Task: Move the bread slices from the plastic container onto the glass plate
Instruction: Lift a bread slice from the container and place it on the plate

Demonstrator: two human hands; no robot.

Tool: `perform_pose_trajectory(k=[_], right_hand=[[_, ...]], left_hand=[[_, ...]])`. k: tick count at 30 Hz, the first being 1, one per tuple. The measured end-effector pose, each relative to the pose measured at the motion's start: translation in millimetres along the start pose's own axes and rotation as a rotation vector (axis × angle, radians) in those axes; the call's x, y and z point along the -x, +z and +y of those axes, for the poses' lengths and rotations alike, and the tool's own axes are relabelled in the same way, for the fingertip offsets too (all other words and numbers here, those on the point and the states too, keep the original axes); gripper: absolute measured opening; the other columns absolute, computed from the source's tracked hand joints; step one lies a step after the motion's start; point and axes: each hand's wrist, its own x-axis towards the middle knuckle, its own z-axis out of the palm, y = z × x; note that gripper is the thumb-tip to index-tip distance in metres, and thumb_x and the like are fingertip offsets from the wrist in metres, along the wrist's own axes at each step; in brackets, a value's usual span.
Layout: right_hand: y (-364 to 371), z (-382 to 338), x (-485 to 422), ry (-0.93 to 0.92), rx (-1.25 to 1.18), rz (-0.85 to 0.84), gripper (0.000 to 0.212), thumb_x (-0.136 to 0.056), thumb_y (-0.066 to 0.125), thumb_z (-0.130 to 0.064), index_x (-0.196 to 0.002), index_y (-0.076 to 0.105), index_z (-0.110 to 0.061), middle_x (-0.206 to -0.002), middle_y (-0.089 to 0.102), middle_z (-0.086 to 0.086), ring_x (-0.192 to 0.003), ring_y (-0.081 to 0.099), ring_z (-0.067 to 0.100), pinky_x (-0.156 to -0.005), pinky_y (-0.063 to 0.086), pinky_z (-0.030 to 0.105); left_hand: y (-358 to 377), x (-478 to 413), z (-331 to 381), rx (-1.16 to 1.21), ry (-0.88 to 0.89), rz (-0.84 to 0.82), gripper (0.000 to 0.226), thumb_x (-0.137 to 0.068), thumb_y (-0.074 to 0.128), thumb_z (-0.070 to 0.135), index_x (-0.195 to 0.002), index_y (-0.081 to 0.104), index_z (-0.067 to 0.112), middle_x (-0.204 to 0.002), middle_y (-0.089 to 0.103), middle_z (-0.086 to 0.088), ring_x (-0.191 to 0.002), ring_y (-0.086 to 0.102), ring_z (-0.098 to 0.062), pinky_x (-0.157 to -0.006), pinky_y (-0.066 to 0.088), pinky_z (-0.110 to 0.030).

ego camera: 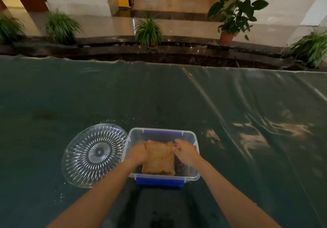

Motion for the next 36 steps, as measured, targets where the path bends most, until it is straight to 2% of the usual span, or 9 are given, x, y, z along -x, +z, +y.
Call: perform_pose_trajectory(k=[3,6,11,21,24,28,32,34,36], right_hand=[[7.1,-1.9,-8.4,0.024,0.007,0.051,0.028,-0.097,0.039,-0.019,-0.114,0.058,-0.005,-0.118,0.059,0.016,-0.107,0.057,0.029,-0.087,0.043,0.031],[16.5,-1.9,-13.7,0.049,-0.003,0.068,0.030,-0.098,0.036,-0.020,-0.112,0.059,-0.006,-0.121,0.055,0.017,-0.107,0.055,0.027,-0.097,0.043,0.036],[24.3,3.2,-18.6,0.103,-0.028,0.075,0.030,-0.098,0.038,-0.021,-0.117,0.058,-0.010,-0.123,0.057,0.013,-0.108,0.057,0.025,-0.102,0.046,0.037],[28.8,7.3,-19.1,0.174,-0.299,0.147,0.021,-0.091,0.054,-0.011,-0.110,0.055,-0.017,-0.106,0.060,0.001,-0.096,0.054,0.012,-0.083,0.044,0.022],[25.8,9.0,-14.2,0.157,-0.324,0.092,0.026,-0.090,0.057,-0.013,-0.114,0.057,-0.019,-0.100,0.056,-0.005,-0.091,0.051,0.009,-0.086,0.045,0.025],[13.3,15.1,-3.4,0.078,-0.336,-0.041,0.020,-0.086,0.062,-0.014,-0.103,0.059,-0.025,-0.093,0.058,-0.010,-0.092,0.054,0.009,-0.083,0.046,0.023],[2.3,18.5,7.5,0.007,-0.300,-0.063,0.036,-0.083,0.067,-0.016,-0.118,0.057,-0.019,-0.106,0.058,-0.006,-0.104,0.055,0.014,-0.094,0.048,0.031],[-1.4,13.2,11.6,-0.040,-0.293,0.007,0.034,-0.082,0.068,-0.014,-0.114,0.059,-0.020,-0.097,0.061,-0.009,-0.100,0.059,0.013,-0.091,0.050,0.028],[-7.3,4.0,15.7,-0.099,-0.345,0.052,0.029,-0.081,0.070,-0.011,-0.105,0.060,-0.025,-0.090,0.062,-0.014,-0.093,0.061,0.010,-0.080,0.051,0.018]], left_hand=[[9.7,-3.2,0.5,-0.021,-0.055,0.035,0.033,-0.099,0.035,0.014,-0.123,0.053,0.002,-0.131,0.057,-0.016,-0.123,0.053,-0.026,-0.107,0.041,-0.035],[17.3,-6.9,-3.4,0.008,-0.093,0.098,0.031,-0.099,0.037,0.017,-0.119,0.056,0.004,-0.127,0.060,-0.014,-0.118,0.056,-0.025,-0.102,0.042,-0.033],[22.5,-11.4,-4.3,0.025,-0.070,0.152,0.035,-0.099,0.033,0.020,-0.125,0.053,0.006,-0.131,0.058,-0.013,-0.122,0.055,-0.025,-0.103,0.042,-0.032],[27.1,-8.4,-1.8,0.179,-0.045,0.205,0.034,-0.098,0.038,0.017,-0.125,0.055,0.007,-0.129,0.059,-0.014,-0.120,0.055,-0.028,-0.104,0.043,-0.038],[23.6,-6.5,-4.3,0.202,0.005,0.176,0.038,-0.097,0.041,0.014,-0.134,0.049,0.009,-0.137,0.053,-0.014,-0.126,0.050,-0.028,-0.108,0.041,-0.038],[14.1,-2.6,-9.2,0.279,0.076,0.058,0.041,-0.095,0.047,0.016,-0.135,0.047,0.012,-0.139,0.049,-0.013,-0.129,0.046,-0.029,-0.107,0.043,-0.042],[5.5,4.8,-12.8,0.387,0.110,0.020,0.039,-0.093,0.052,0.017,-0.131,0.048,0.014,-0.132,0.051,-0.010,-0.124,0.049,-0.027,-0.102,0.047,-0.042],[1.8,9.9,-13.6,0.438,0.142,0.040,0.037,-0.092,0.054,0.014,-0.128,0.050,0.014,-0.123,0.053,-0.006,-0.120,0.050,-0.024,-0.098,0.049,-0.039],[-4.5,15.1,-14.8,0.503,0.199,0.072,0.035,-0.090,0.056,0.011,-0.124,0.052,0.013,-0.116,0.054,-0.002,-0.117,0.052,-0.024,-0.091,0.051,-0.034]])
